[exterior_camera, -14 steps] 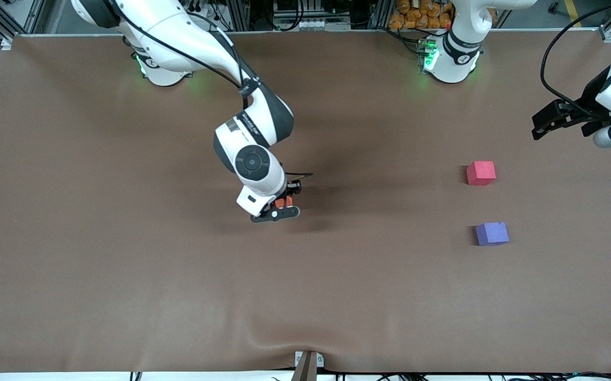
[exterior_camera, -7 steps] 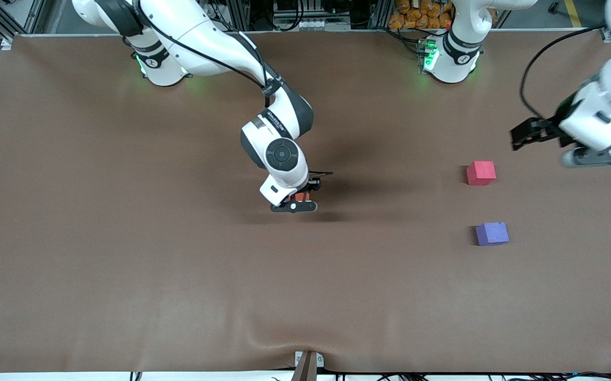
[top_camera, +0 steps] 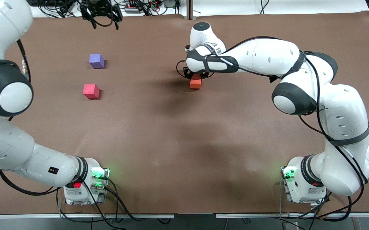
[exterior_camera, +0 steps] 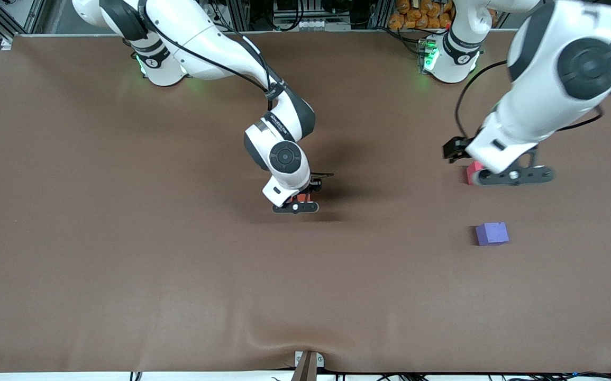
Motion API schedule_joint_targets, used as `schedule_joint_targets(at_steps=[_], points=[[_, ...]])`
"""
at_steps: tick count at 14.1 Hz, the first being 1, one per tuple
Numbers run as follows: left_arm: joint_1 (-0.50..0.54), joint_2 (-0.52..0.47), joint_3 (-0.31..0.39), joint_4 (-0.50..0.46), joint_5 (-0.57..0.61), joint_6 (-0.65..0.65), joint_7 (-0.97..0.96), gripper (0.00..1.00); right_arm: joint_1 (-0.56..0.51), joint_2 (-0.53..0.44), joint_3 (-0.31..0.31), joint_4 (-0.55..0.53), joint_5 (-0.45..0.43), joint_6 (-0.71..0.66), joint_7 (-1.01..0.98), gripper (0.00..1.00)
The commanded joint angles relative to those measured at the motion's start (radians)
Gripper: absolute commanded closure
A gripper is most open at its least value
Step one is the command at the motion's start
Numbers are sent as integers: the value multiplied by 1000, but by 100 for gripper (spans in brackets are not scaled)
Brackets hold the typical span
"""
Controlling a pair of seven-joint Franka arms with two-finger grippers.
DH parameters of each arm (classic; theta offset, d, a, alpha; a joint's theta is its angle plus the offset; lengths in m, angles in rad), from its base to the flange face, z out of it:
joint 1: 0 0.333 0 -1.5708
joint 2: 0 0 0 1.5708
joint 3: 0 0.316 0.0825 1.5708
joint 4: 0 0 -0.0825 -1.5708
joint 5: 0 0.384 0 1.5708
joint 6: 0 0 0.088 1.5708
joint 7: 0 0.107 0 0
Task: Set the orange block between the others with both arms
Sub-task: 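Take the orange cube with the left gripper while the right gripper releases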
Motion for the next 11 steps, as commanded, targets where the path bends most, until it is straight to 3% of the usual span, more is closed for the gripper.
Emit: schedule_joint_targets(at_steps=[1, 6, 11], points=[[-50, 79, 1, 65, 7, 5, -21, 0, 23, 23, -12, 35, 8, -4, 20, 0], [-128, 179, 3, 96, 17, 45, -24, 0, 25, -4, -13, 39, 13, -19, 17, 0], [-128, 199, 1, 96, 11, 91, -10, 0, -78, -89, -13, 36, 37, -129, 6, 0]])
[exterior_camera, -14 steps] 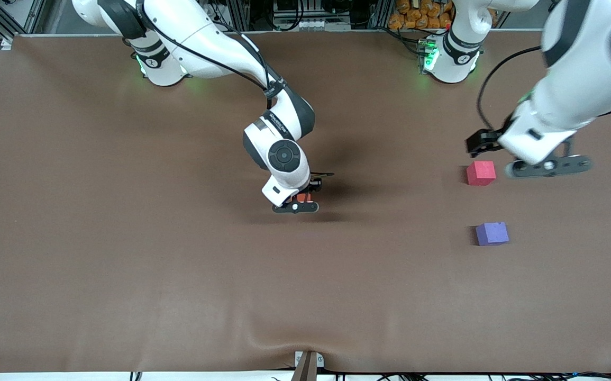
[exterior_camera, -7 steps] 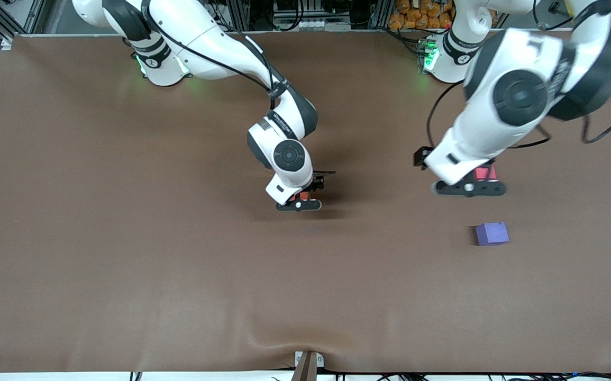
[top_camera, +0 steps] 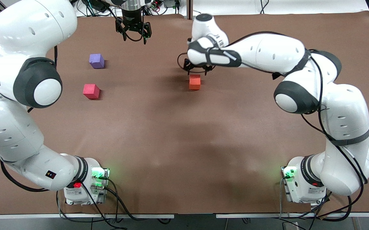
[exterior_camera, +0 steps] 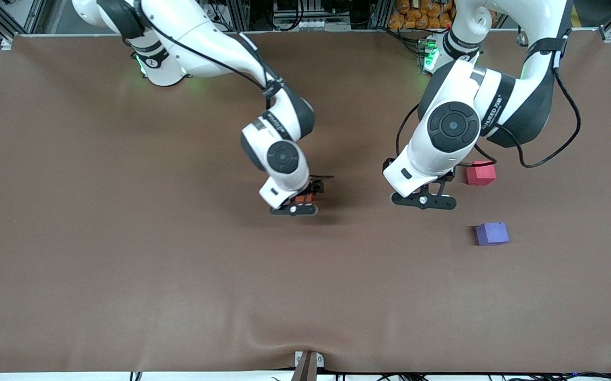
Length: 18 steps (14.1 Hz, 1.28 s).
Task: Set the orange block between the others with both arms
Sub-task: 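Take the orange cube with the left gripper while the right gripper releases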
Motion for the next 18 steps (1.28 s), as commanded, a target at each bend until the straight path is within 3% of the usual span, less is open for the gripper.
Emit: schedule_joint_targets(at_steps=[1, 5, 9, 18], points=[[-4, 23, -2, 27, 9, 37, -1, 0, -65, -56, 8, -10, 20, -71, -10, 0], [-34, 97, -50, 47, 6, 199, -31, 0, -147, -93, 5, -28, 14, -126, -123, 0], [-122, 259, -68, 194, -16, 256, -262, 0, -226, -98, 3, -42, 11, -131, -219, 0], [-245, 424, -65, 213, -16, 473, -478, 0, -416, -122, -6, -67, -10, -93, -399, 0]])
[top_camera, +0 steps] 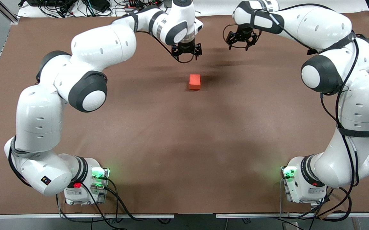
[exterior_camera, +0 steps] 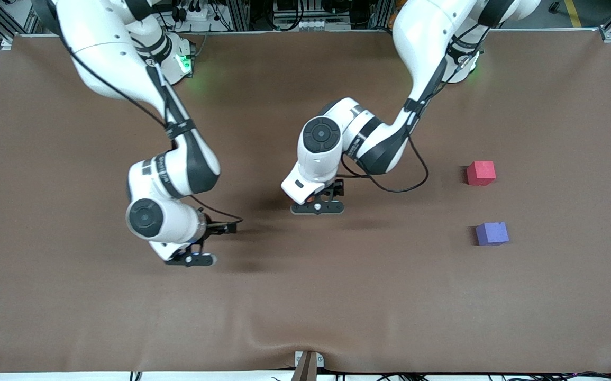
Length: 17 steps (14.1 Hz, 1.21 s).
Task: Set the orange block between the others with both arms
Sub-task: 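Withdraw the right gripper while the left gripper holds the orange cube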
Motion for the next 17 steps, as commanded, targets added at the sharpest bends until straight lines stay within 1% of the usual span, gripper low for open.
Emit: schedule_joint_targets(at_steps=[1, 3, 4, 7, 9, 11, 14, 17], points=[[-22, 64, 5, 42, -9, 23, -32, 0, -64, -76, 9, -74, -24, 14, -50, 0], [-38, 92, 5, 41, -9, 24, -32, 0, -85, -136, 1, -112, -67, 25, -62, 0], [-41, 96, 5, 41, -9, 26, -32, 0, -114, -164, 1, -131, -86, 17, -67, 0], [-41, 96, 1, 41, -16, 44, -29, 0, -215, -262, 1, -238, -89, 16, -201, 0], [-49, 105, 1, 39, -16, 66, -24, 0, -265, -332, 0, -296, -94, 13, -226, 0], [-57, 121, 1, 36, -16, 76, -18, 0, -321, -412, 1, -356, -126, 13, -284, 0], [-68, 127, 3, 30, -16, 76, -20, 0, -389, -483, 1, -364, -129, -25, -408, 0], [-74, 125, 3, 19, -14, 76, -18, 1, -400, -588, 1, -361, -133, -139, -410, 0]])
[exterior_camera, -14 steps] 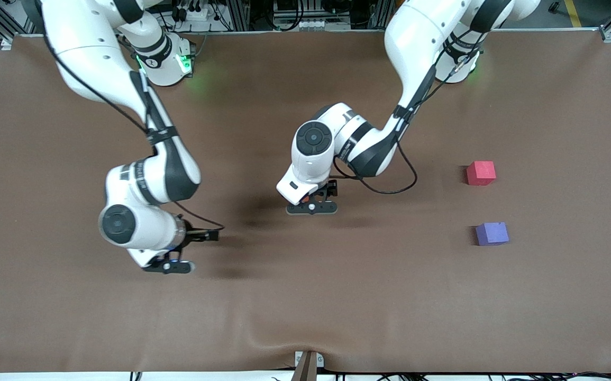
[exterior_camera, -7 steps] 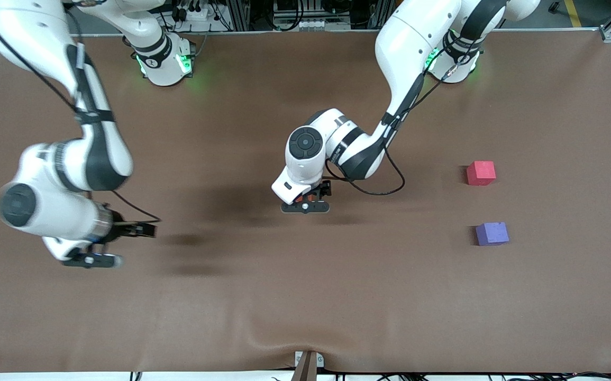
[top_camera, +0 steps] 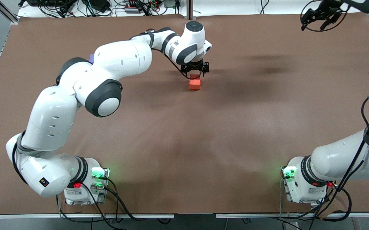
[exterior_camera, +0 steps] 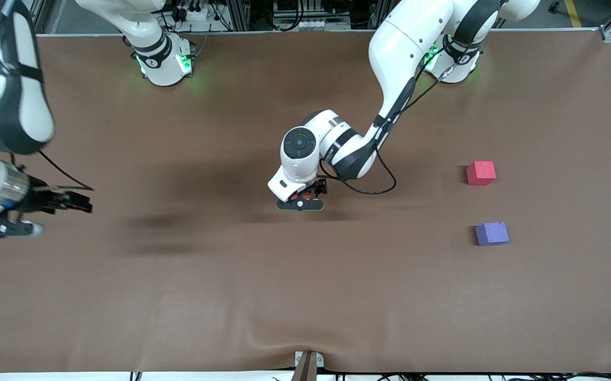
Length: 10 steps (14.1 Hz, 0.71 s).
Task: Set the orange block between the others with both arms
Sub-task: 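Withdraw the right gripper while the left gripper holds the orange cube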
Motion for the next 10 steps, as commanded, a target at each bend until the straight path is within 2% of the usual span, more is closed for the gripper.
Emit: schedule_joint_targets(at_steps=[1, 3, 5, 8, 10], points=[[-12, 4, 5, 4, -13, 7, -1, 2, -10, -137, 21, -47, -19, -80, 0, 0], [-12, 4, 5, -5, -16, 7, -2, 6, -7, -195, 24, -35, -64, -114, 1, 0], [-12, 4, 5, -14, -34, 6, -2, 10, -10, -207, 24, 15, -111, -163, -8, 0], [-12, 2, 5, -32, -37, 6, -1, 14, -13, -200, 23, 129, -104, -340, 18, 0], [-16, 2, -3, -43, -37, 4, -2, 19, -10, -201, 26, 148, -92, -371, 114, 0]])
